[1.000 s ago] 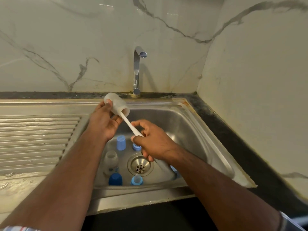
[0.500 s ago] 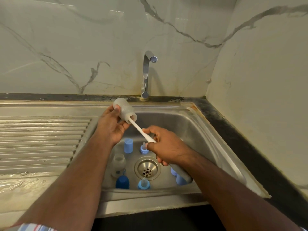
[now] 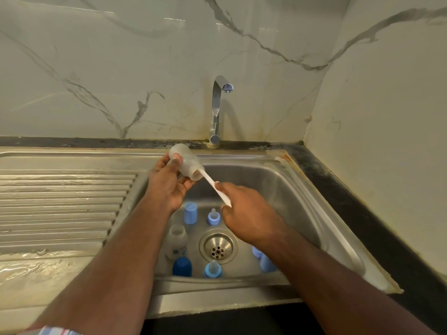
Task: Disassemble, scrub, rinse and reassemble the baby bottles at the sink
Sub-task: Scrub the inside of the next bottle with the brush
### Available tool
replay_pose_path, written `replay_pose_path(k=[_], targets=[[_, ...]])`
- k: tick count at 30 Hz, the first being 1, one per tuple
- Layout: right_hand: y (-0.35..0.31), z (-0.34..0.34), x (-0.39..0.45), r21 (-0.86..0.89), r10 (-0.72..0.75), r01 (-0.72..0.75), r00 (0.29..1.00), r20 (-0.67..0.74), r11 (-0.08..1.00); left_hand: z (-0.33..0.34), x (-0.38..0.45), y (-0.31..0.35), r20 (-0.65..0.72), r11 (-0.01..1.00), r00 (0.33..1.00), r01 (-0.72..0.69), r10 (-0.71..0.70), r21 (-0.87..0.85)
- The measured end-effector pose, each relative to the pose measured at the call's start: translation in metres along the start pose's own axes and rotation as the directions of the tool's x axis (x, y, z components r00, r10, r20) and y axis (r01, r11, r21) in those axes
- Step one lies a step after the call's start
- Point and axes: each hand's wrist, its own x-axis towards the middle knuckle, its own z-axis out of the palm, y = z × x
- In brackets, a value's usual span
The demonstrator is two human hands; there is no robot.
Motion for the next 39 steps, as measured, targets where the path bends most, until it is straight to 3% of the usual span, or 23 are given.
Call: replay_pose_path(k=[3, 6, 12, 17, 19, 22, 24, 25, 29, 31, 34, 36, 39], targets=[[-0.004, 0.004, -0.003, -0.160, -0.047, 0.045, 0.999, -0.011, 0.986, 0.001, -0.001, -0.001, 0.019, 1.000, 1.000, -0.013, 0.013, -0.017], [-0.008, 0.012, -0.002, -0.259, -0.003, 0.010, 1.000, 0.030, 0.966, -0.001, 0.000, 0.000, 0.031, 1.000, 0.999, -0.016, 0.016, -0.008], [-0.004, -0.002, -0.002, 0.101, 0.006, -0.014, 0.997, 0.083, 0.995, -0.001, -0.002, -0.003, 0.018, 1.000, 1.000, -0.023, 0.023, 0.016], [-0.009, 0.012, 0.000, -0.211, -0.001, 0.002, 1.000, 0.007, 0.977, -0.001, -0.001, -0.002, -0.005, 0.999, 1.000, -0.028, 0.029, 0.033], [-0.009, 0.014, 0.001, -0.216, 0.022, -0.011, 0.999, 0.046, 0.976, -0.003, -0.001, -0.002, -0.001, 0.999, 1.000, -0.025, 0.025, 0.049], [-0.004, 0.003, 0.000, 0.071, 0.055, -0.065, 0.988, 0.142, 0.995, -0.004, -0.003, -0.003, -0.012, 0.998, 1.000, -0.018, 0.019, 0.054], [-0.001, -0.004, -0.004, 0.345, 0.072, -0.128, 0.983, 0.169, 0.930, -0.004, -0.002, -0.001, -0.022, 0.999, 1.000, -0.021, 0.021, 0.027], [0.000, -0.006, -0.005, 0.386, 0.065, -0.120, 0.986, 0.153, 0.914, -0.005, -0.002, 0.000, -0.027, 1.000, 0.999, -0.025, 0.026, 0.018], [-0.004, 0.001, 0.000, -0.038, 0.007, -0.005, 1.000, 0.029, 0.999, -0.003, -0.004, 0.000, -0.005, 0.999, 0.999, -0.038, 0.038, 0.032], [-0.006, 0.005, 0.000, -0.027, 0.017, -0.016, 0.998, 0.060, 0.999, -0.002, -0.004, 0.000, 0.002, 0.998, 0.999, -0.042, 0.042, 0.041], [0.005, 0.003, 0.002, 0.214, 0.028, -0.053, 0.993, 0.118, 0.975, -0.004, -0.003, 0.006, 0.011, 1.000, 1.000, -0.026, 0.026, 0.001], [0.014, 0.004, 0.005, 0.128, -0.022, 0.011, 0.996, 0.089, 0.992, -0.004, -0.004, 0.009, 0.013, 1.000, 1.000, -0.022, 0.022, 0.000], [0.026, 0.011, 0.011, 0.007, -0.048, 0.048, 0.996, 0.069, 0.999, -0.003, -0.006, 0.007, -0.018, 0.987, 0.996, -0.090, 0.093, 0.132]])
